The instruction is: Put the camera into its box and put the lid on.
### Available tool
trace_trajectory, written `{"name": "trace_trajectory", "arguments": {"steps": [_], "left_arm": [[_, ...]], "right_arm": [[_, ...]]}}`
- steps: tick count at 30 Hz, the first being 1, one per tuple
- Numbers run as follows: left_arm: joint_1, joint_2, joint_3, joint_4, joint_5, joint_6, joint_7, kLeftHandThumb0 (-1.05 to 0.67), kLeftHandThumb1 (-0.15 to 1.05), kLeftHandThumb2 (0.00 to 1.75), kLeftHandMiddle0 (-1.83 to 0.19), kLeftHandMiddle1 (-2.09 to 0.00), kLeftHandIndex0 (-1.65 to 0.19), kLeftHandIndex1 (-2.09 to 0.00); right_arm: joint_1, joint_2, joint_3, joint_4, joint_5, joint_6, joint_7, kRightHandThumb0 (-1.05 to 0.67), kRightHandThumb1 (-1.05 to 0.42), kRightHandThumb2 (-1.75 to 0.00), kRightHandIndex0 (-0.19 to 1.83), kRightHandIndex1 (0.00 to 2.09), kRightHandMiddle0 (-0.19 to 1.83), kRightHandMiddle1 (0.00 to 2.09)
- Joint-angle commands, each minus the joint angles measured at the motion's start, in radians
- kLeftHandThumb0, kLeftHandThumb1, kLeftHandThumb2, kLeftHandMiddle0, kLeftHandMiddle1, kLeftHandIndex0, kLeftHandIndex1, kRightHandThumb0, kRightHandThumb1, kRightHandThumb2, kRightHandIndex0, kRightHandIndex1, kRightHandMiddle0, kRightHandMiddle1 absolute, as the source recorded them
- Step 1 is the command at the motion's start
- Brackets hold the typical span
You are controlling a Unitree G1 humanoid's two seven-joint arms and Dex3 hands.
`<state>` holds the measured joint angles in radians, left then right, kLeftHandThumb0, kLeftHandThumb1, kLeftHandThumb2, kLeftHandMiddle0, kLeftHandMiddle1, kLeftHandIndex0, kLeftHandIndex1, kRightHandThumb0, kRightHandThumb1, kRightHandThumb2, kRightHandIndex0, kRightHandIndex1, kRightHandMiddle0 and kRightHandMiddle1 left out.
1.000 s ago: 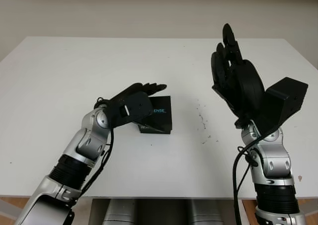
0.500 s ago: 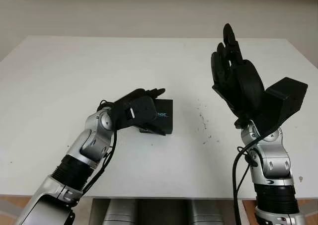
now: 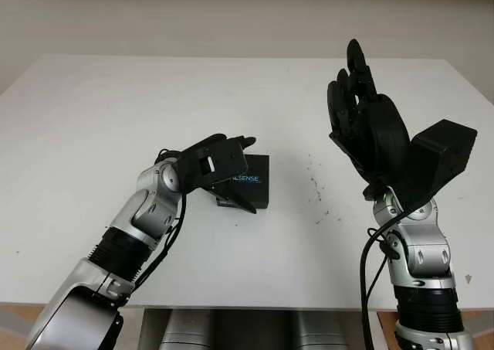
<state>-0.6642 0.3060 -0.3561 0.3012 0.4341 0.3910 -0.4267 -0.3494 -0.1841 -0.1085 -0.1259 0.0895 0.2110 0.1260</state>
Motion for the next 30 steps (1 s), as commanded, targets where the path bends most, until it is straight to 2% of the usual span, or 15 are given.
{"name": "trace_trajectory", "arguments": {"steps": [1,4,6,7,8,9,10,12,15,19,23,30], "left_arm": [[-0.021,0.011,0.023,0.035,0.006,-0.014,0.038,-0.46,1.05,0.12,-0.18,-0.07,-0.16,-0.07],[-0.032,0.014,0.035,0.031,0.011,-0.048,0.078,-0.45,1.05,0.11,-0.23,-0.09,-0.18,-0.08],[-0.027,0.006,0.063,0.03,-0.007,-0.094,0.125,-0.32,1.01,0.08,-0.33,-0.13,-0.3,-0.14],[-0.022,0.003,0.075,0.032,-0.017,-0.124,0.148,-0.24,0.98,0.07,-0.36,-0.37,-0.38,-0.27],[-0.014,0.0,0.088,0.031,-0.035,-0.161,0.165,-0.2,0.96,0.06,-0.29,-0.63,-0.38,-0.42],[-0.008,-0.002,0.097,0.032,-0.048,-0.188,0.176,-0.1,0.96,0.06,-0.31,-1.07,-0.38,-0.87],[-0.002,-0.001,0.101,0.033,-0.058,-0.214,0.181,-0.07,0.97,0.06,-0.31,-1.24,-0.34,-1.1],[0.013,0.006,0.101,0.035,-0.071,-0.28,0.188,0.0,0.97,0.05,-0.39,-1.41,-0.37,-1.37],[0.04,0.021,0.091,0.034,-0.067,-0.385,0.199,0.01,0.94,0.05,-0.46,-1.4,-0.39,-1.44],[0.08,0.03,0.087,0.012,-0.049,-0.463,0.224,-0.01,0.93,0.05,-0.45,-1.35,-0.38,-1.41],[0.113,0.034,0.1,-0.024,-0.053,-0.469,0.218,-0.02,0.94,0.06,-0.41,-1.36,-0.35,-1.41],[0.128,0.033,0.115,-0.035,-0.062,-0.452,0.205,-0.02,0.93,0.05,-0.39,-1.41,-0.33,-1.43]], "right_arm": [[-0.003,0.0,-0.001,-0.016,0.007,-0.01,0.001,-0.7,-1.05,-0.59,-0.19,0.0,-0.17,0.01],[-0.001,-0.001,-0.002,-0.018,0.013,-0.001,0.006,-0.7,-1.05,-0.58,-0.19,0.0,-0.17,0.0],[0.0,-0.002,0.0,-0.018,0.013,0.002,0.008,-0.7,-1.05,-0.58,-0.19,0.0,-0.18,0.0],[0.0,-0.002,0.001,-0.019,0.013,0.003,0.008,-0.7,-1.05,-0.58,-0.19,0.0,-0.18,0.0],[-0.001,-0.001,0.001,-0.02,0.012,0.007,0.007,-0.7,-1.05,-0.58,-0.19,0.0,-0.18,0.0],[-0.001,-0.001,0.002,-0.021,0.012,0.01,0.007,-0.71,-1.05,-0.57,-0.19,0.0,-0.18,0.0],[-0.001,-0.002,0.003,-0.021,0.009,0.013,0.006,-0.71,-1.05,-0.57,-0.19,0.0,-0.18,0.0],[-0.002,0.0,0.002,-0.019,0.009,0.011,0.004,-0.72,-1.05,-0.56,-0.19,0.0,-0.17,0.01],[-0.001,0.0,0.001,-0.018,0.014,0.011,0.009,-0.71,-1.05,-0.57,-0.19,0.0,-0.17,0.01],[0.0,-0.002,0.003,-0.027,0.009,0.034,0.004,-0.72,-1.05,-0.56,-0.19,0.0,-0.17,0.01],[0.002,-0.008,0.006,-0.034,0.006,0.044,0.011,-0.71,-1.05,-0.57,-0.19,0.0,-0.17,0.02],[-0.002,-0.007,0.002,-0.035,0.009,0.049,0.013,-0.7,-1.05,-0.57,-0.19,0.0,-0.17,0.02]]}}
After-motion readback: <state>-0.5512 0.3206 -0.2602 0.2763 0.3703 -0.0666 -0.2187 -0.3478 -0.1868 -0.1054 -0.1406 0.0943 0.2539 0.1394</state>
